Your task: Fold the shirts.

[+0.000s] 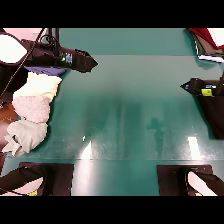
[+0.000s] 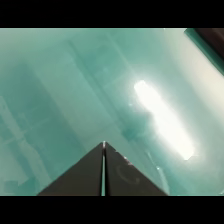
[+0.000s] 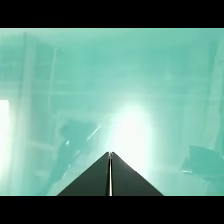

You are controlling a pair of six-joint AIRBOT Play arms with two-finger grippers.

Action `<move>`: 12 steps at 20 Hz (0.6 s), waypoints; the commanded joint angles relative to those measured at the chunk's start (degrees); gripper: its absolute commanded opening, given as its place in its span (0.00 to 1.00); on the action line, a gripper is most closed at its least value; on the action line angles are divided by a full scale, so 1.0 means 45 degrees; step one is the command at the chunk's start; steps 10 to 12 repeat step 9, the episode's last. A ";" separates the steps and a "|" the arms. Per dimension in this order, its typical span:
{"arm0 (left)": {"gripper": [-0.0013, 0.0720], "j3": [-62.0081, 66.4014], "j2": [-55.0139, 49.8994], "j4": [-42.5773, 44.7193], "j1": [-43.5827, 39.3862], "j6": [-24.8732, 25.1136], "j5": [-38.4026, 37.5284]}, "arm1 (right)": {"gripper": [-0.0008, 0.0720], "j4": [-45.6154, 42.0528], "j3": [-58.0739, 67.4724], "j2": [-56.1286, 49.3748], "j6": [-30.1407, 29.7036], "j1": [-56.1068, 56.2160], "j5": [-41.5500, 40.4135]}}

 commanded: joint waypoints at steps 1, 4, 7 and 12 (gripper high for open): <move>0.05 -0.0005 -0.0005 -0.0005 -0.0010 -0.0005 0.0049 | 0.03 0.0044 0.0034 0.0010 0.0010 0.0495 0.0325; 0.05 -0.0005 -0.0005 0.0000 -0.0010 -0.0005 0.0049 | 0.03 0.0058 0.0034 0.0010 0.0010 0.0296 0.0763; 0.05 -0.0005 -0.0005 -0.0005 -0.0010 -0.0005 0.0049 | 0.03 0.0039 0.0034 0.0010 0.0010 0.0277 0.1345; 0.05 -0.0005 -0.0005 -0.0005 -0.0010 -0.0005 0.0049 | 0.03 0.0039 0.0034 0.0010 0.0010 0.0277 0.1506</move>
